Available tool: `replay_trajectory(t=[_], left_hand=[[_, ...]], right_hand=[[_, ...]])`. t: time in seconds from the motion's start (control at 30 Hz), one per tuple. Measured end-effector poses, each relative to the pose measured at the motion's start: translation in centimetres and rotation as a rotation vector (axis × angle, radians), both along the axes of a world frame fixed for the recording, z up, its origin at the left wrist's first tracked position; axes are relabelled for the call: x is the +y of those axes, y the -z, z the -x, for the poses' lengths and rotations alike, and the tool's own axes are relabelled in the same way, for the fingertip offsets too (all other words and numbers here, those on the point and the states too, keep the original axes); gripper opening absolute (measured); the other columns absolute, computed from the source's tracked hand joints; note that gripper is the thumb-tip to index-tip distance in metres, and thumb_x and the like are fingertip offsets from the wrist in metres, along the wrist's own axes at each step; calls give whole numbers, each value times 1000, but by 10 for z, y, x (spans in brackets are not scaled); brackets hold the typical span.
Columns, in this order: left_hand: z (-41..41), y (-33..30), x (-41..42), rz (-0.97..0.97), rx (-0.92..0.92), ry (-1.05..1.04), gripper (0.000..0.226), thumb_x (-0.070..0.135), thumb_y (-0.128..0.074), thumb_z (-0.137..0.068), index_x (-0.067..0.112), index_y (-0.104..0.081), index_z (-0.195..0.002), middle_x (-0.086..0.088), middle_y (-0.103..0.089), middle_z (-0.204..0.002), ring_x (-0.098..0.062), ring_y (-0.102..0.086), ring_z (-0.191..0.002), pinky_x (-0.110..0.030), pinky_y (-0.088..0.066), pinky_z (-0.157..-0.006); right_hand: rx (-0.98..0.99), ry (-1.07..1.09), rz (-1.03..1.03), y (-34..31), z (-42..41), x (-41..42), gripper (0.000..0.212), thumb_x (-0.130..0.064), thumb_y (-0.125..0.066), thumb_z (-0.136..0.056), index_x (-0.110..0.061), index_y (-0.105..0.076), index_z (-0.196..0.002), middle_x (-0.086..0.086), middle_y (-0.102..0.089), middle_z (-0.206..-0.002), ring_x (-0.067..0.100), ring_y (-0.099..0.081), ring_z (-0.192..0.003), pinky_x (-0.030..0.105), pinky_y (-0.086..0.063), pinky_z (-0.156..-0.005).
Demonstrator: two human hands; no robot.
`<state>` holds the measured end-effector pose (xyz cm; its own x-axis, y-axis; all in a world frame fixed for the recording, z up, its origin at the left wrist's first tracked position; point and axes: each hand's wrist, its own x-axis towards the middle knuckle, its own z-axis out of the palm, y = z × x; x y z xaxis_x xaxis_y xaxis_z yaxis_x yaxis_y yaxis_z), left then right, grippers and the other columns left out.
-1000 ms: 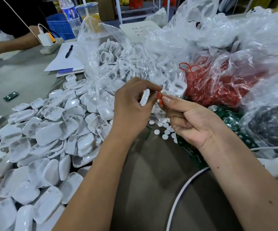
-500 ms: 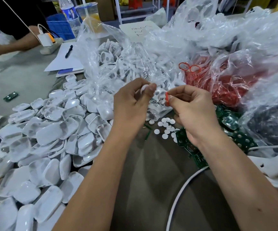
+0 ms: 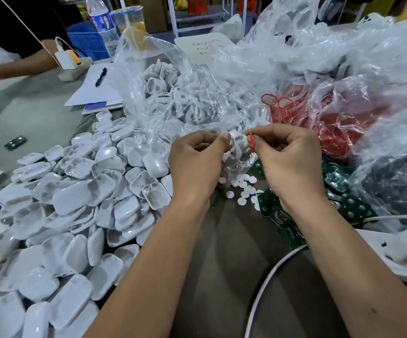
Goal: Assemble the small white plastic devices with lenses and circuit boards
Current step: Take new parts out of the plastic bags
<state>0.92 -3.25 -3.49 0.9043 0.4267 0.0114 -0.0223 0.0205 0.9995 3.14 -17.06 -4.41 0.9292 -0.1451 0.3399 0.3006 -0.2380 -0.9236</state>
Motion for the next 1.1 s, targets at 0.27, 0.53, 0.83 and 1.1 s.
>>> replay_trajectory(t=[0.27,0.53,0.83,1.1], left_hand=[[-1,-3,-15,425,137,78,10,-4,-63,-94,1,-63,-84,-17,-70,-80,-32,-70,-69,-45,-61,-79],[4,-1,-22,368,108,95,17,1,-59,-97,5,-59,-81,-18,-67,-75,-25,-67,-59,-33,-44,-59],[4,3,-24,176,7,59,22,3,-63,-96,3,-65,-74,-31,-69,-88,-33,-67,-77,-52,-59,-79],[0,11,-21,87,-16,63,21,8,-64,-95,3,-65,-75,-28,-67,-81,-28,-63,-69,-43,-58,-61]], right_hand=[[-150,125,198,-5,5,3,12,-10,-76,-84,-21,-81,-87,-13,-70,-69,3,-58,-56,16,-47,-57],[-271,135,410,-4,5,11,12,-4,-76,-87,-9,-82,-96,4,-77,-90,14,-68,-81,7,-42,-77],[-285,130,427,-5,6,11,11,-2,-75,-88,-7,-82,-95,6,-75,-89,15,-66,-79,16,-46,-75],[-286,135,454,-3,5,12,10,2,-73,-86,-4,-80,-90,9,-74,-86,21,-66,-77,26,-49,-74]])
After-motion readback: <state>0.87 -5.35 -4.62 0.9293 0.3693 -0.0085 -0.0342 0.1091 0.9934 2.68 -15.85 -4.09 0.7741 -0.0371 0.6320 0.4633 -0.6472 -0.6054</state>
